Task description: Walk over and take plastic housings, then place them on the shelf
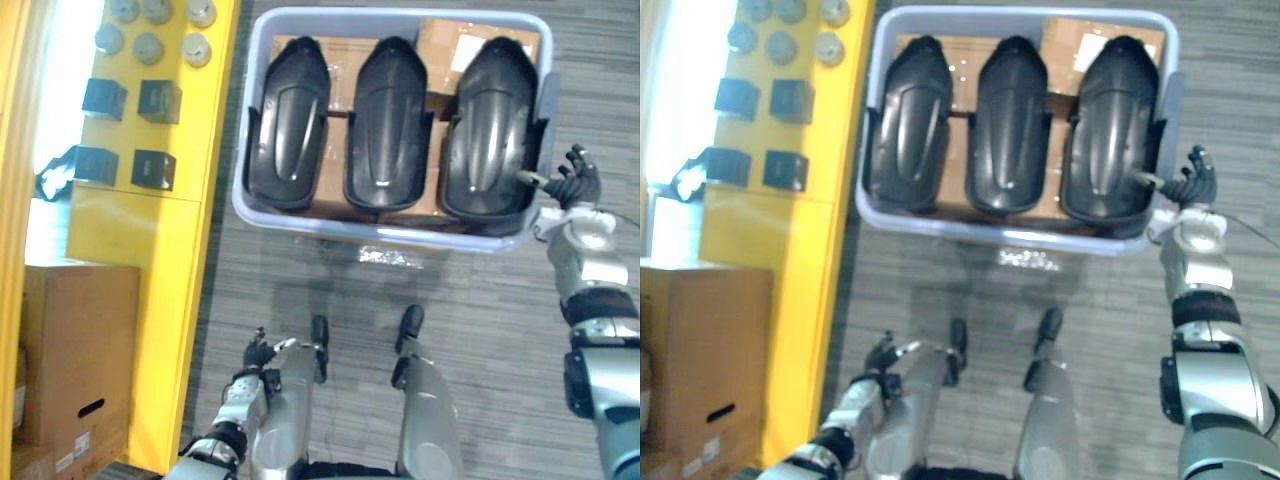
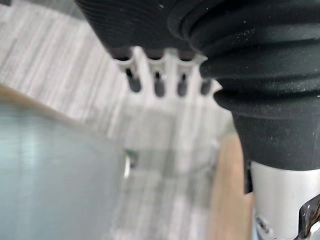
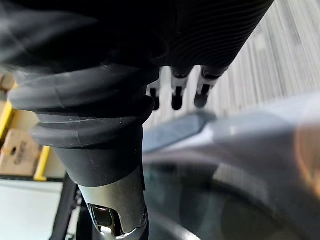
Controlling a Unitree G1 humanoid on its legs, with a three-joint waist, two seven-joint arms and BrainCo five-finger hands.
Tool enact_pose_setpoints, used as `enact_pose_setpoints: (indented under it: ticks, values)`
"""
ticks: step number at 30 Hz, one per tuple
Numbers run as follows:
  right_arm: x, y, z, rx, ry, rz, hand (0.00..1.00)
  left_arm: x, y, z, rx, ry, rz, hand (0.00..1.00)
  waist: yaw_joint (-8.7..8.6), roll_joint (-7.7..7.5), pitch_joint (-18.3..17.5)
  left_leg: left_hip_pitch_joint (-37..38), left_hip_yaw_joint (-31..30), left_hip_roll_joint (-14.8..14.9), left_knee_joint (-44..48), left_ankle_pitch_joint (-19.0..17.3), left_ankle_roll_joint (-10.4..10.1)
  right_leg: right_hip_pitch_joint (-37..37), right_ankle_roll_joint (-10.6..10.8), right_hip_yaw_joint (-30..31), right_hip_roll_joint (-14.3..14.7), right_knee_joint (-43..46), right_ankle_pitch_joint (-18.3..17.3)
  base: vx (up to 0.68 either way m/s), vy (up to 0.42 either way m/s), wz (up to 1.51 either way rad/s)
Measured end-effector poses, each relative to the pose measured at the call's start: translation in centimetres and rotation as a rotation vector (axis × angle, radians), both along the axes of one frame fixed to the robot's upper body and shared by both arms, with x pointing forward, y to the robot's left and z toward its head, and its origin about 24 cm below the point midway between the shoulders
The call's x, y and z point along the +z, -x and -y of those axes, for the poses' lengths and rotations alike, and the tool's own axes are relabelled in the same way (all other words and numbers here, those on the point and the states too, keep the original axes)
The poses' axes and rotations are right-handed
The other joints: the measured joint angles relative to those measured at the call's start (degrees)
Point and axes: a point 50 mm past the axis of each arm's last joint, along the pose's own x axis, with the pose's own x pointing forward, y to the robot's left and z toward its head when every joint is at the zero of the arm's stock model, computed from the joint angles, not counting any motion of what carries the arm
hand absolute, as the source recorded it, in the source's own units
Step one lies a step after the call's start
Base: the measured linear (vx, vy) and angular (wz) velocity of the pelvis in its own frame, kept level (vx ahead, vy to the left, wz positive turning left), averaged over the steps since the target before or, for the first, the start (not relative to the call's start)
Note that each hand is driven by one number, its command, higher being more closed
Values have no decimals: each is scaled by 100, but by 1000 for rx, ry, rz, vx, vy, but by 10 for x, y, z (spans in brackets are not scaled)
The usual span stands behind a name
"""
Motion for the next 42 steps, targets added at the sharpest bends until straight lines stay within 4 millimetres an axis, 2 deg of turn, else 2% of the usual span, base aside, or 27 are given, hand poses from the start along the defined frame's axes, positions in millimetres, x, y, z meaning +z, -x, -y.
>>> enact_pose_setpoints:
  ticks: [6, 7, 10, 15, 20, 24, 29, 35, 42]
  values:
    - [7, -2, -1, 36, 42, -4, 0, 0, 0, 1, -16, 12, 1, 0, -2, 40, 5, -31, -3, 31, 20, 32, -36, -129, -60, 4, -18, 262, -109, -22, -4, 0]
    - [7, -2, -2, 38, 48, -11, 100, 0, 0, 1, -17, 15, 0, 0, -2, 40, 4, -30, -5, 39, 20, 36, -44, -145, -63, 4, -17, 299, -126, 0, 0, 0]
    - [10, -4, -4, 39, 67, -35, 100, 0, 0, 4, -22, 26, 1, 0, -2, 46, 1, -56, -5, 56, 18, 60, -74, -209, -93, 5, -15, 383, -160, 0, 0, 0]
    - [13, -3, 4, -6, 123, -130, 100, -1, 1, 10, -12, 66, -2, 0, 5, 55, -5, -50, -12, 104, 18, 75, -101, -209, -128, -16, 16, 432, -201, 0, 0, 0]
    - [13, -4, 7, -72, 234, -243, 100, -2, 2, 16, -19, 81, -6, 0, 12, 185, -93, -47, -29, 144, 12, 91, -127, -208, -151, -37, 22, 448, -217, 0, 0, 0]
    - [11, -4, 11, -127, 326, -331, 100, -4, 5, 16, -27, 78, -21, 0, 85, 297, -171, -45, -39, 161, 4, 102, -146, -205, -153, -51, 34, 448, -218, 0, 0, 0]
    - [5, -3, 11, -168, 382, -402, 100, -10, 12, 19, -43, 96, -50, 0, 166, 294, -309, -52, -51, 159, 9, 107, -151, -195, -153, -71, 31, 440, -218, 0, 0, 0]
    - [11, -4, 9, -228, 462, -347, 100, -15, 18, 17, -33, 105, -80, 0, 249, 284, -418, -62, -137, 157, 25, 113, -160, -117, -151, -190, 30, 387, -215, 11, 3, 6]
    - [38, -7, -5, -318, 632, -147, 100, -17, 22, 20, -60, 91, -90, 0, 276, 275, -420, -92, -180, 154, 34, 114, -162, -86, -138, -226, 41, 331, -199, 21, 8, 3]
